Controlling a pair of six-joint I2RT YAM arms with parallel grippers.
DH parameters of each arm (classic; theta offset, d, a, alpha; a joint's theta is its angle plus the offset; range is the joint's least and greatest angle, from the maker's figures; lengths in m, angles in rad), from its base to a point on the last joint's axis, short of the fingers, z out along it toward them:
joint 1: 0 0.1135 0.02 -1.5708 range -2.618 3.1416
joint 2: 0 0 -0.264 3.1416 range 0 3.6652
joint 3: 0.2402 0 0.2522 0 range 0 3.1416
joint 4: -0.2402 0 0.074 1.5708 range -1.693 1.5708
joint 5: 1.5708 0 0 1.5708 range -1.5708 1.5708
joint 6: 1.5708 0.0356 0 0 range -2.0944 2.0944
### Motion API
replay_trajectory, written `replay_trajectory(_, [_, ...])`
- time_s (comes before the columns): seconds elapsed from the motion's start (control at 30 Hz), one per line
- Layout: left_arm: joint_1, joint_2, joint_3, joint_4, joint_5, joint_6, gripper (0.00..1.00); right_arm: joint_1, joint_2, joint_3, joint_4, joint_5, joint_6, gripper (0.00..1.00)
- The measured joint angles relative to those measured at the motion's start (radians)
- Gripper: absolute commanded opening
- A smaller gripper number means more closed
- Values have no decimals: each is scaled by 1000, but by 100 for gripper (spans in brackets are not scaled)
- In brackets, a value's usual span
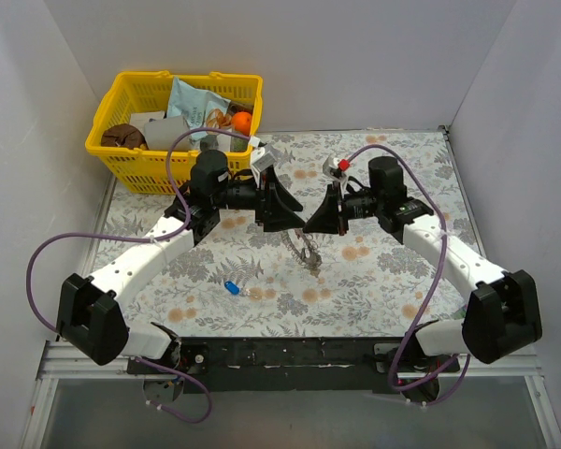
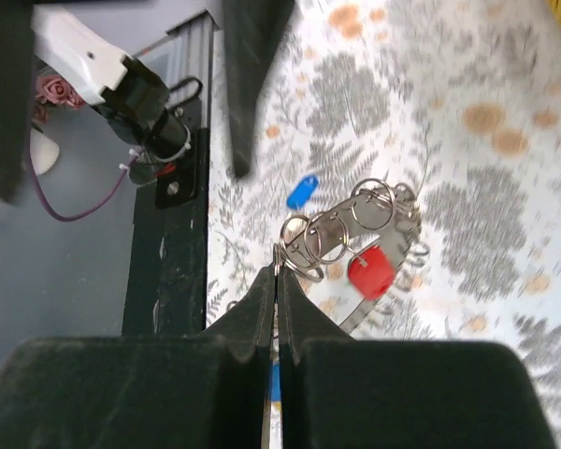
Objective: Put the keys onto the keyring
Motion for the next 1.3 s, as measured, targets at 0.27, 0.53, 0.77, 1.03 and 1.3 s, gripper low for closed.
replay_trajectory(0.27, [0, 0, -8, -47, -73, 35, 59, 0, 130, -147, -78, 142, 13, 1])
replay_trajectory(0.53, [0, 40, -46, -51, -126, 50, 58, 3, 135, -153, -147, 370, 48, 1])
replay_trajectory(0.77, [0, 106, -89, -52, -144, 64, 57, 5, 135, -152, -165, 467, 50, 1])
replay_trajectory(1.03, [-4, 173, -110, -41, -116, 86, 63, 21, 128, -150, -195, 498, 5, 1])
replay_trajectory(1.3, [-42, 237, -129, -1, -64, 141, 74, 48, 128, -148, -208, 494, -34, 1])
